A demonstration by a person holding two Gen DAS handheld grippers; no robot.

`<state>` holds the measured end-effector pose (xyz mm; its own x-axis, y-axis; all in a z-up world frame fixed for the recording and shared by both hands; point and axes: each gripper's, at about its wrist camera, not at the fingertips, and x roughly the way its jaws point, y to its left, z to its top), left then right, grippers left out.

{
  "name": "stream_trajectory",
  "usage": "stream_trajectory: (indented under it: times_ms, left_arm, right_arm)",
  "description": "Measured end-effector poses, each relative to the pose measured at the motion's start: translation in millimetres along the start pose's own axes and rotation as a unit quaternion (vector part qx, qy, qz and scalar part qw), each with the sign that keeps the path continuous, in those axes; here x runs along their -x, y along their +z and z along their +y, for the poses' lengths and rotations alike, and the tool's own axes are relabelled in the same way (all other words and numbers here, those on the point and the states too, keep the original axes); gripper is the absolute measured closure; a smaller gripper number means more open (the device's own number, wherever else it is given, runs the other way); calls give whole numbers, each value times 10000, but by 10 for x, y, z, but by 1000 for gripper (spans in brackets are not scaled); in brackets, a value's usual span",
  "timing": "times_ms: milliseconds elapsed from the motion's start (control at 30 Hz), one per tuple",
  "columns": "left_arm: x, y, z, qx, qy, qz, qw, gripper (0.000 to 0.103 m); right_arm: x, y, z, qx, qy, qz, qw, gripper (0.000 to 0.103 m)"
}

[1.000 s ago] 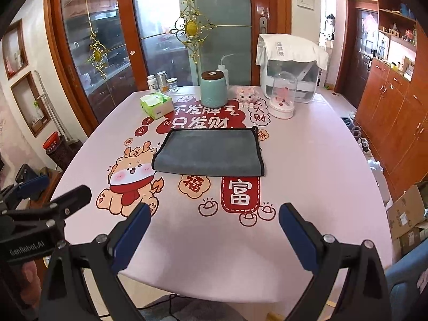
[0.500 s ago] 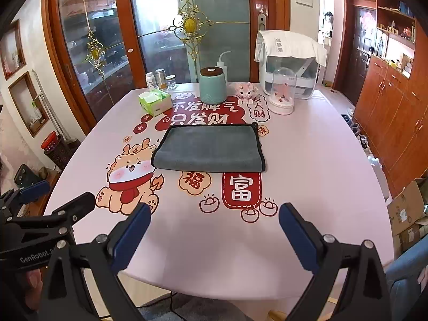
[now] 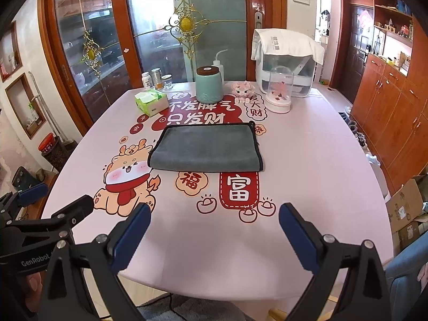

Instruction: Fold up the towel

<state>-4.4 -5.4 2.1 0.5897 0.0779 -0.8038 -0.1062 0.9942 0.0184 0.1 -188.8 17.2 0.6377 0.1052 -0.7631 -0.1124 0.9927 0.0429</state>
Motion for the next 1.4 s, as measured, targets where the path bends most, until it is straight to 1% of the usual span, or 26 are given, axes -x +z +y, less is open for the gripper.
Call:
stream_trajectory:
  times_ms: [533, 1400]
  left_arm:
    - [-67, -14, 49, 1, 45, 69, 10000, 0]
    - [-70, -50, 49, -6, 39, 105, 9999, 0]
  right_arm:
    - [-13, -3, 5, 1, -15, 28, 10000, 6]
    - [-22, -8, 3, -10, -7, 37, 10000, 6]
